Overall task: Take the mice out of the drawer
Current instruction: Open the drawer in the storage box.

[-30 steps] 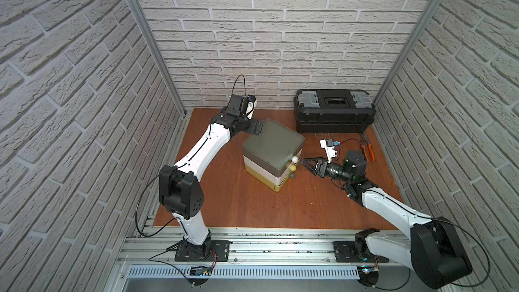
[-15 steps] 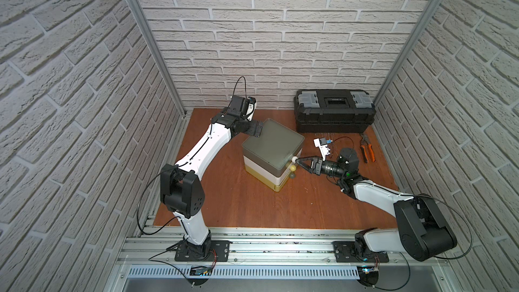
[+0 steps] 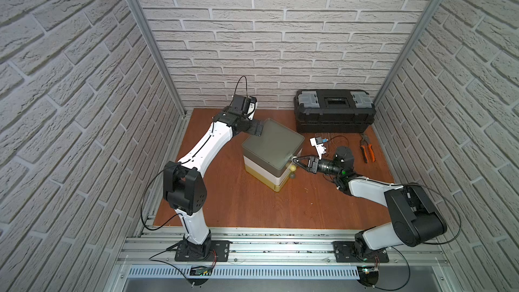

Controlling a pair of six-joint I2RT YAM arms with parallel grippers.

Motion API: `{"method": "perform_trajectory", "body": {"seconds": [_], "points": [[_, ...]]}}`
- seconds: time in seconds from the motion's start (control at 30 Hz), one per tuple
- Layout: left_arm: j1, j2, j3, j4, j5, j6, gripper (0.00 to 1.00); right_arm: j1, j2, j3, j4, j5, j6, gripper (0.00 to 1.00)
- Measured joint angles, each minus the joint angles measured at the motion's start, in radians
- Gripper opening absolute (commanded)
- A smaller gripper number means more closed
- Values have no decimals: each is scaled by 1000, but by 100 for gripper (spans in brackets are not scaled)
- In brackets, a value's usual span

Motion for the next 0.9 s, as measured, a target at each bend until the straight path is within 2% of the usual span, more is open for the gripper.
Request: {"method": "perform_trajectory", "body": {"seconds": [0.03,0.13,0.23,0.27,0.3,0.53,0.9], "points": [[0,0,0,0,0,0,98,2,3,0,10,-5,4,27],[0,0,0,0,-1,0,98,1,10,0,23,-11,14,24],[0,1,0,1,-1,0,98,1,12,0,29,-12,15,11],[0,2,0,1,-2,0,98,1,12,0,29,-13,15,10],[0,2,0,3,-2,0,98,1,12,0,29,-13,15,3],[3,10,11,6,-39,-5,98,4,-34,-3,-56,13,-23,2],[9,26,53,-45,-82,-10,98,-2,-423,-62,-563,132,-187,3]]}}
